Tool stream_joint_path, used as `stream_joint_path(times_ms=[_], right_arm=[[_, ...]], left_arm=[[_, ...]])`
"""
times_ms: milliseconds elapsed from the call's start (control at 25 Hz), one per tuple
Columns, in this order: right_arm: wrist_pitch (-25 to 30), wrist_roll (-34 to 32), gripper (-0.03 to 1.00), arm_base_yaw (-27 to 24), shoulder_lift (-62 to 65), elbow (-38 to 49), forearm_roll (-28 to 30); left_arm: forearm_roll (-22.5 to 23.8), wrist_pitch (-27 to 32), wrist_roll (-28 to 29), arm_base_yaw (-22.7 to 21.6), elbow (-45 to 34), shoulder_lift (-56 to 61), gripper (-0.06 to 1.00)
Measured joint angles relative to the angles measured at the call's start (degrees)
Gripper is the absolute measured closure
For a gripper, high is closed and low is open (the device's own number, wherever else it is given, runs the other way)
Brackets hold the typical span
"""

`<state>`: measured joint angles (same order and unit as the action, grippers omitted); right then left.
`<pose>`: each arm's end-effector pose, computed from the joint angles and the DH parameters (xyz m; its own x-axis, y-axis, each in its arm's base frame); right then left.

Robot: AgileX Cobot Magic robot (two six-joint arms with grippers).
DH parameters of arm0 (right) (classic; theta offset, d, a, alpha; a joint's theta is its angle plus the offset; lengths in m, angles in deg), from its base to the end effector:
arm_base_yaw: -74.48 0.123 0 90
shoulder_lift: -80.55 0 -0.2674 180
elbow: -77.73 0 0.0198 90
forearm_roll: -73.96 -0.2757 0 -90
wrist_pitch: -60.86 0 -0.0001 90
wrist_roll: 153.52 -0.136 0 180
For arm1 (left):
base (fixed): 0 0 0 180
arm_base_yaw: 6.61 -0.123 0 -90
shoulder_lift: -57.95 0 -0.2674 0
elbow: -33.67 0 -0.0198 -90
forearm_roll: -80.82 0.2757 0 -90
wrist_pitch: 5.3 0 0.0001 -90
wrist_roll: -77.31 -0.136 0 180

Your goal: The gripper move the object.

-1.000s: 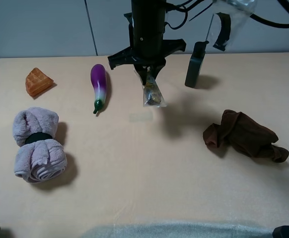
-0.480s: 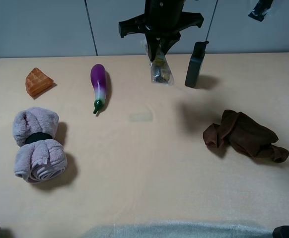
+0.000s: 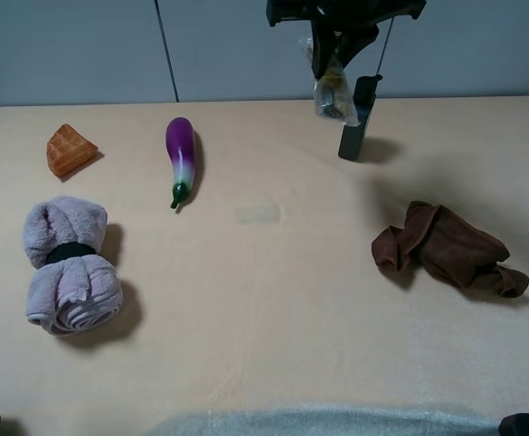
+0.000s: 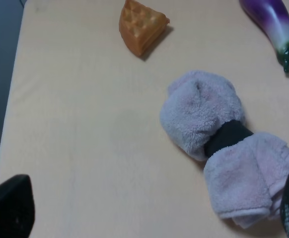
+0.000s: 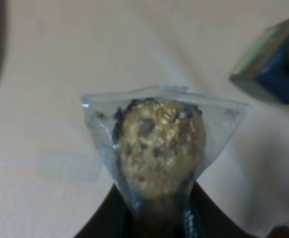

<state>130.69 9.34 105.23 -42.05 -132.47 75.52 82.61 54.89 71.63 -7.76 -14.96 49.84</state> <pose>0.3986 0.2331 0.2270 -0.9284 -0.2200 -0.2995 -0.2496 0.9662 0.0639 0.0760 0.0052 0.2668 -0.4547 0.1053 -0.8844 0.0079 0.9934 0.1142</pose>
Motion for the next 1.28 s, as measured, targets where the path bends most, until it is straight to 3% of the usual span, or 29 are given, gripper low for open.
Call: stream_joint_path(times_ms=[680,1280], right_arm=[[0.1,5.4,0.84,-15.0,0.2,0.0,-2.5],[0.2,10.2,0.84,-23.6,-3.1,0.0,-1.6]], left_arm=[[0.0,0.0,0.0,0.0,0.0,0.0,-0.05],[0.0,0.0,0.0,0.0,0.0,0.0,-0.05]])
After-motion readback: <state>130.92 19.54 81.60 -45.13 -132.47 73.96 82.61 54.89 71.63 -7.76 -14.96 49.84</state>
